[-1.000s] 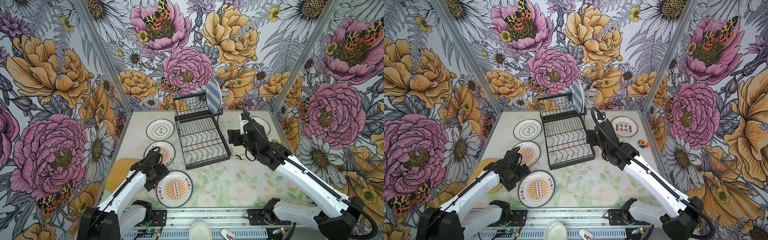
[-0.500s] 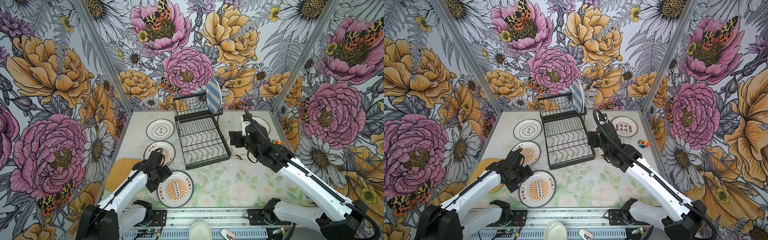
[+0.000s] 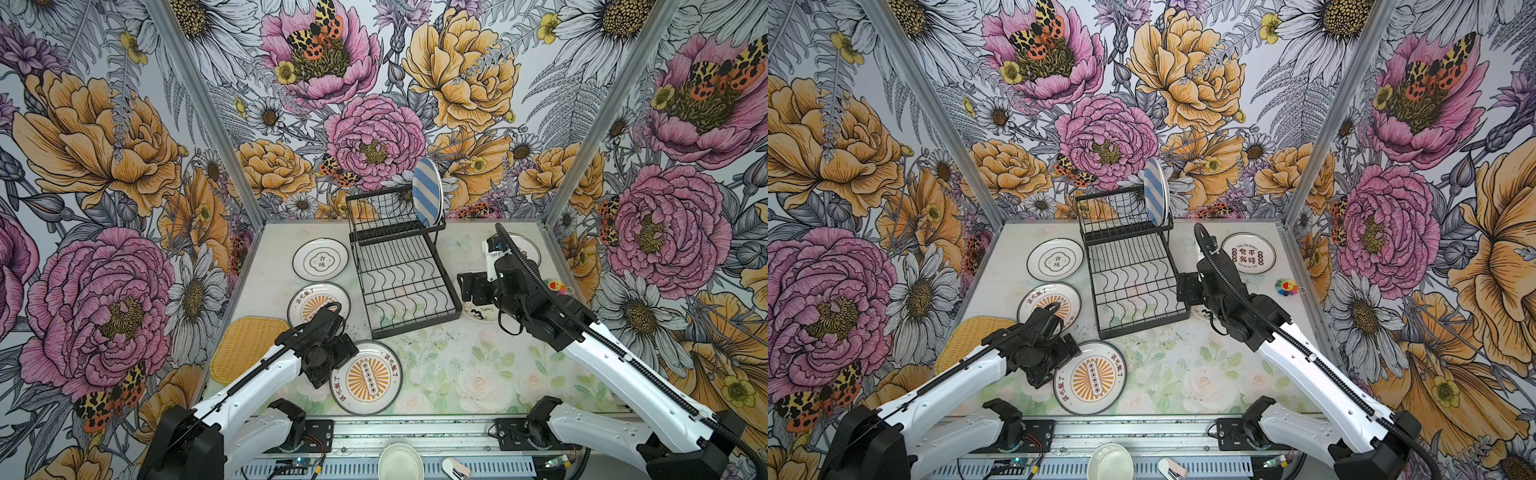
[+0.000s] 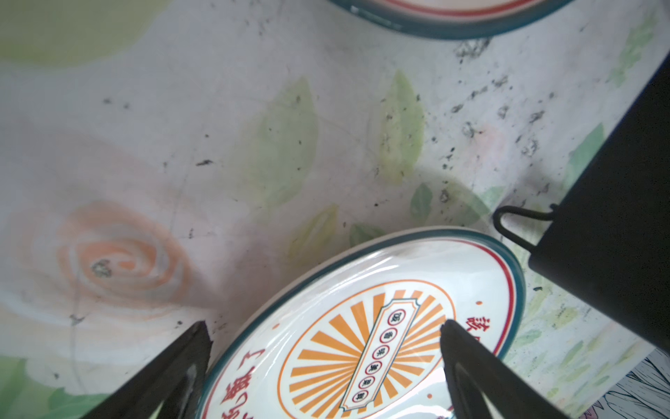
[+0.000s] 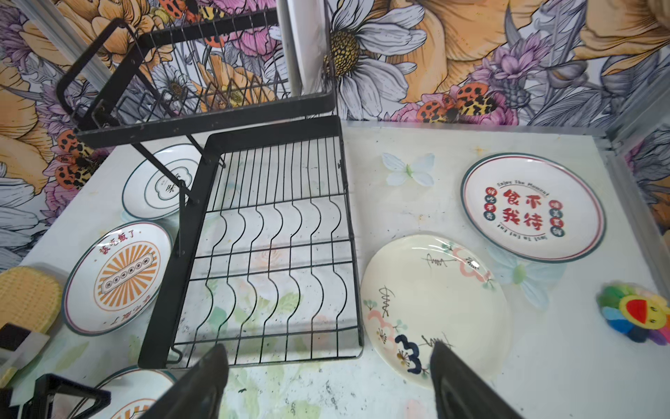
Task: Load the plates into the dish rack
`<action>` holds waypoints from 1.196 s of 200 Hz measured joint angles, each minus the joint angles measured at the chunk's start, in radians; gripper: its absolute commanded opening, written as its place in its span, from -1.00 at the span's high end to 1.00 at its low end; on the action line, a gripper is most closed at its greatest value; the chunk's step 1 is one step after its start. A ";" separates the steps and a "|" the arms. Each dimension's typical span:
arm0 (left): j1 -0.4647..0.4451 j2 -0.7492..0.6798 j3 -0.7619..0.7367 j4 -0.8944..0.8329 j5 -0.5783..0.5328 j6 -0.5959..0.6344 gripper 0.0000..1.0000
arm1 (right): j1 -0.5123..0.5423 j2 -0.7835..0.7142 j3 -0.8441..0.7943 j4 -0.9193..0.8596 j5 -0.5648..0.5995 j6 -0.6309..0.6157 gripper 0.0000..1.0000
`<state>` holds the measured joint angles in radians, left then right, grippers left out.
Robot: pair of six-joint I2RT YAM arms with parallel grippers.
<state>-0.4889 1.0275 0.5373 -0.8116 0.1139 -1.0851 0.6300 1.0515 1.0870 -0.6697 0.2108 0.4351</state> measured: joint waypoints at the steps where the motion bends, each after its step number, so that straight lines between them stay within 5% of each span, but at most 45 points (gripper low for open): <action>1: -0.001 0.000 0.000 0.002 0.000 0.000 -0.97 | 0.000 0.000 -0.002 0.000 -0.003 0.001 -0.73; 112: -0.080 0.083 0.011 0.063 0.089 0.042 -0.97 | 0.106 0.113 -0.263 0.063 -0.521 0.124 -0.73; 239: -0.248 0.272 0.129 0.189 0.199 0.184 -0.98 | 0.154 0.219 -0.509 0.338 -0.608 0.310 -0.73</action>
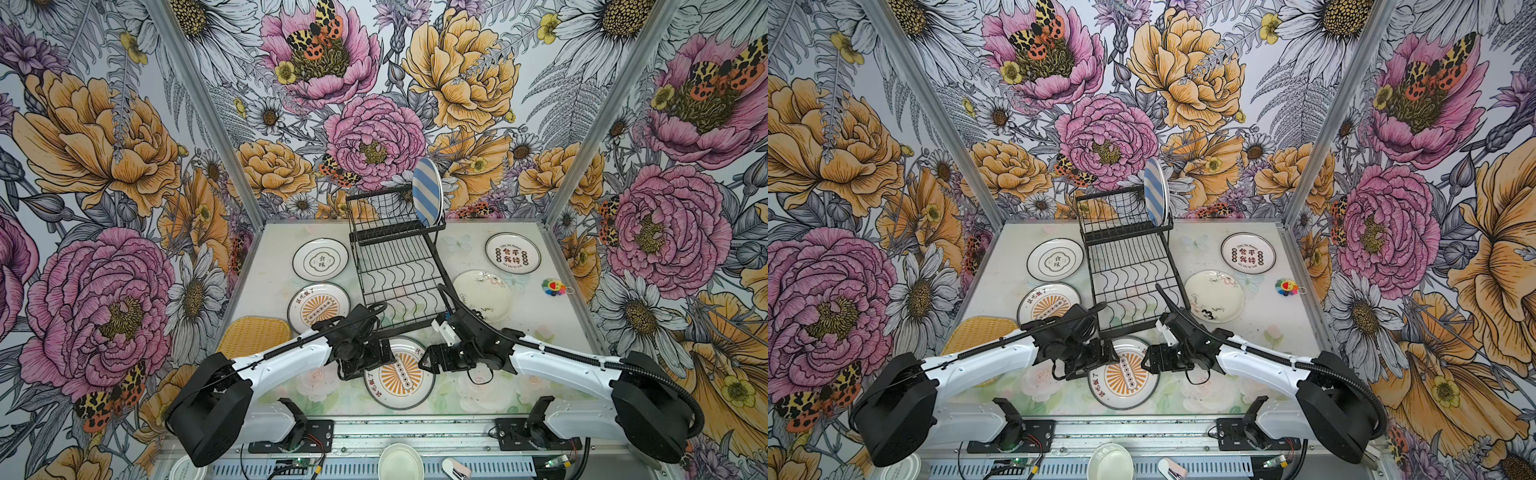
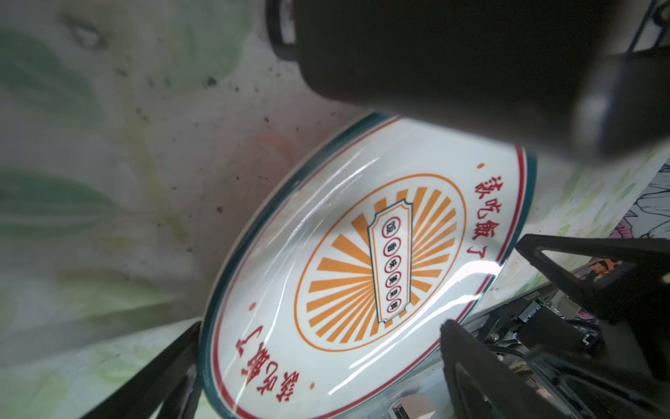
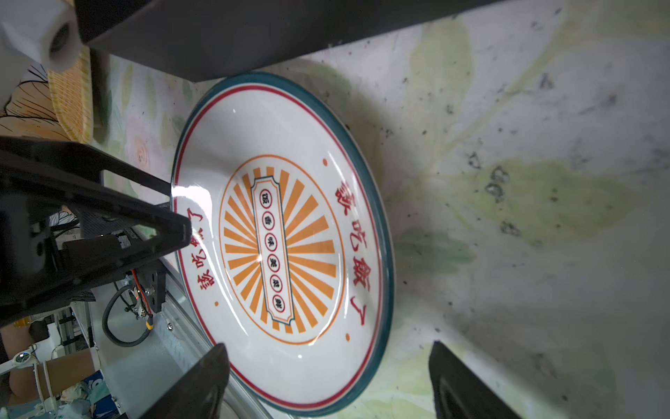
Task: Load the plates into the dish rack
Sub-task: 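Grasp the tilted sunburst plate's edge with the right gripper while the left gripper holds it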
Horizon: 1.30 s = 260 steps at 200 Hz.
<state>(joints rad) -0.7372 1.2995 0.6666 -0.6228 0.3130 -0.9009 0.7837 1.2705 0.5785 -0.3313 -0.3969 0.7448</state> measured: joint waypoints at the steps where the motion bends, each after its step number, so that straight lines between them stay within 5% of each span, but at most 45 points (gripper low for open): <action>1: 0.000 0.001 0.001 0.000 0.000 0.001 -0.98 | 0.000 0.000 -0.002 0.001 0.000 -0.001 -0.73; 207: -0.036 0.118 0.071 0.024 -0.005 0.167 -0.70 | -0.056 0.139 -0.071 0.285 -0.166 0.046 -0.42; 260: -0.038 0.118 0.068 0.034 -0.006 0.151 -0.70 | -0.036 0.163 -0.072 0.321 -0.182 0.067 -0.05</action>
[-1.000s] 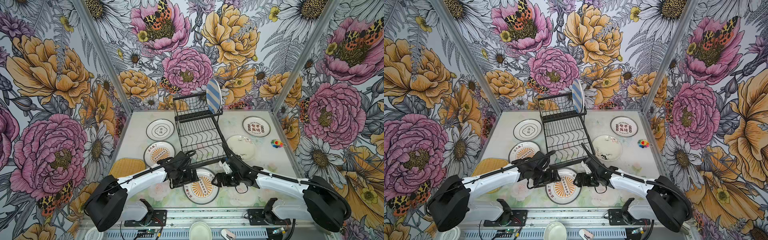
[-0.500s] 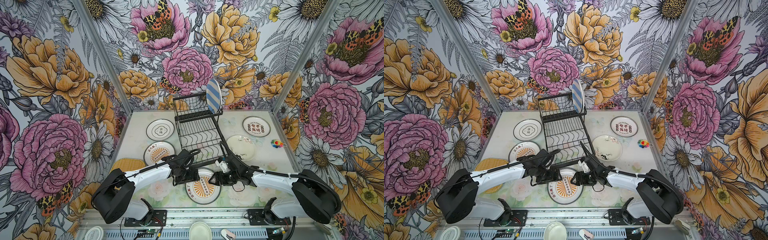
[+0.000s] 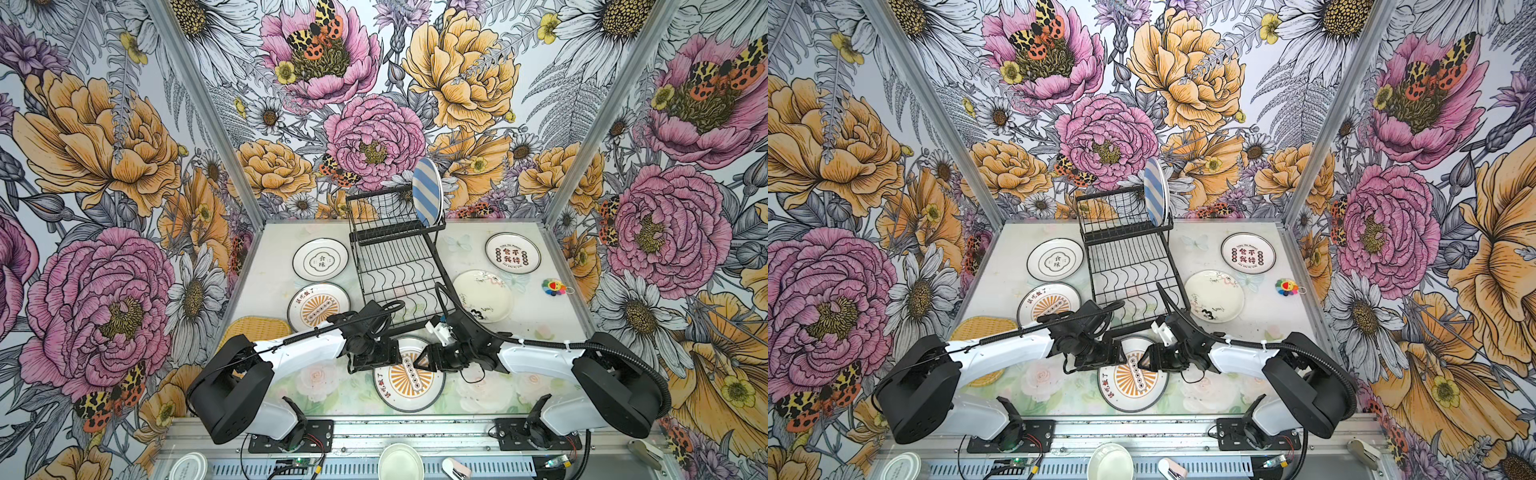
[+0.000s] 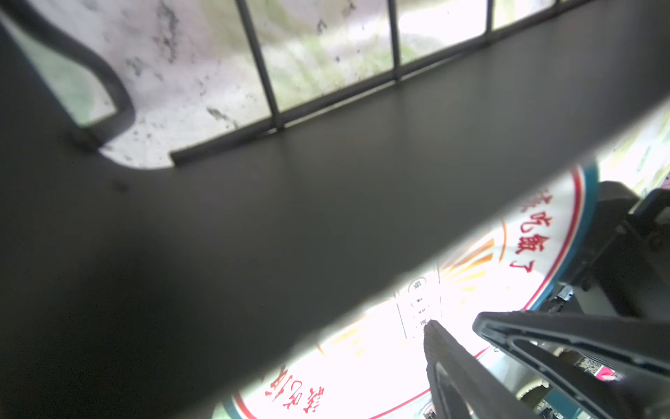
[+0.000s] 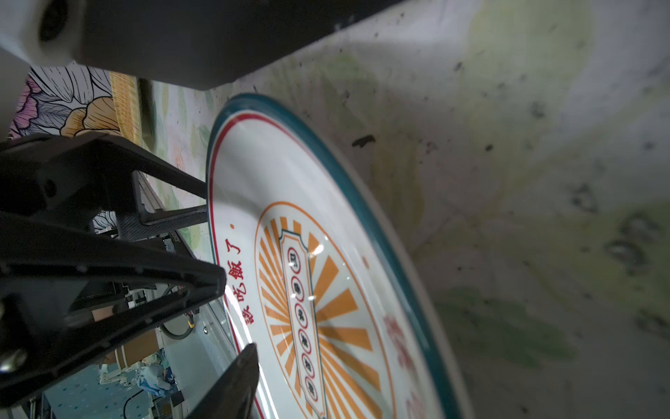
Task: Load the plates into the dish rack
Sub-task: 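Grasp the tilted sunburst plate's edge with the right gripper while the left gripper holds it, then lift the sunburst plate upright with the right gripper while the left gripper draws back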
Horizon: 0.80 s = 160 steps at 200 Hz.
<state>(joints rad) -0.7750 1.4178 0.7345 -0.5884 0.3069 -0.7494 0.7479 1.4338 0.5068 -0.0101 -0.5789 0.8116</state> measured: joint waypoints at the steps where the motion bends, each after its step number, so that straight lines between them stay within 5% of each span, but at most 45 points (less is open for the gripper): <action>1: 0.000 0.000 0.000 0.000 0.000 0.000 -0.70 | 0.000 0.000 0.000 0.000 0.000 0.002 -0.04; 82: -0.002 -0.023 -0.016 0.018 -0.010 -0.022 -0.89 | 0.008 -0.055 -0.012 -0.006 -0.024 0.004 1.00; 160: 0.022 -0.203 -0.027 0.044 -0.003 -0.056 -0.98 | 0.008 -0.307 -0.002 -0.269 0.135 -0.015 1.00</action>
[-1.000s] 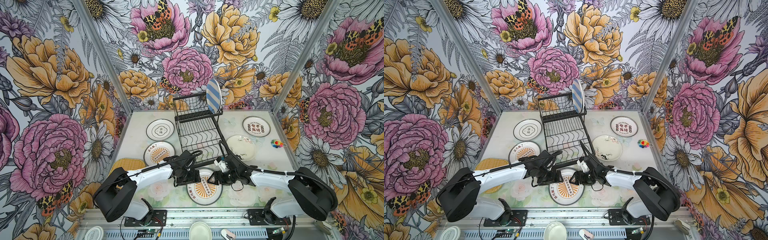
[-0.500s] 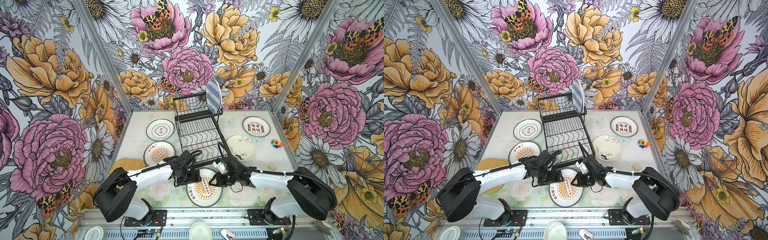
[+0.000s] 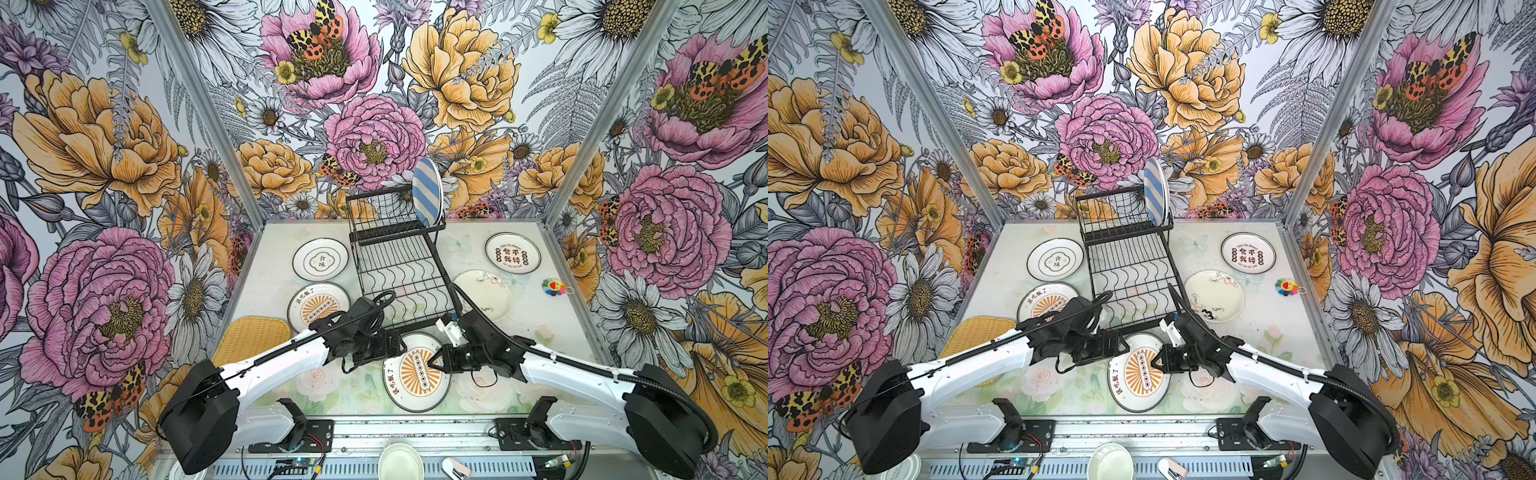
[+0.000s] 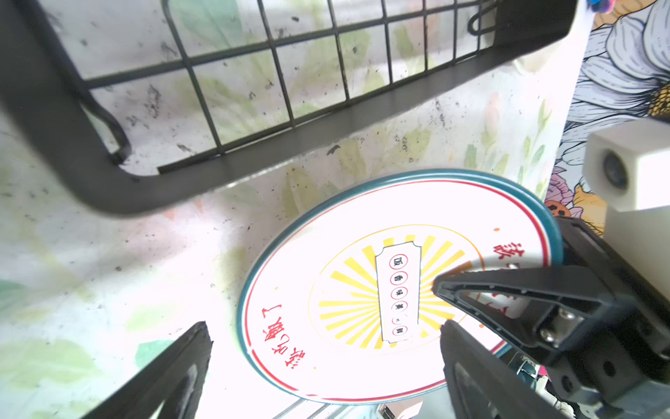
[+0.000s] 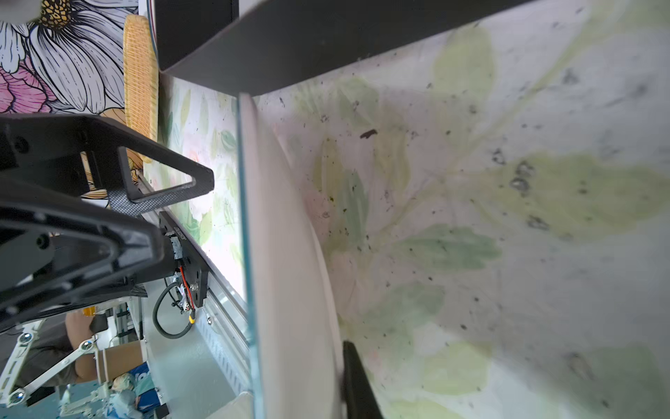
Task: Load the plates into the dish rack
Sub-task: 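Lift the sunburst plate upright with the right gripper while the left gripper draws back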
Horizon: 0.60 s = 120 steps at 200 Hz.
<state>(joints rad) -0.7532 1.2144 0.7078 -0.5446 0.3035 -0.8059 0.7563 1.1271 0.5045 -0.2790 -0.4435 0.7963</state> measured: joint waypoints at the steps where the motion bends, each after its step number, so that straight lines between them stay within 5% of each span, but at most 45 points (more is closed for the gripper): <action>1: 0.001 -0.001 0.000 0.000 0.000 0.000 -0.97 | 0.000 -0.003 0.001 -0.004 0.003 0.000 1.00; 56: 0.064 -0.120 -0.038 -0.013 -0.035 -0.008 -0.98 | 0.006 -0.185 0.235 -0.370 0.211 -0.038 1.00; 120: 0.124 -0.201 -0.080 -0.020 -0.077 -0.018 -0.98 | 0.024 -0.106 0.706 -0.639 0.479 -0.155 1.00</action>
<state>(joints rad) -0.6289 1.0130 0.6277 -0.5648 0.2264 -0.8234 0.7807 1.0210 1.2110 -0.9184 0.0357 0.6411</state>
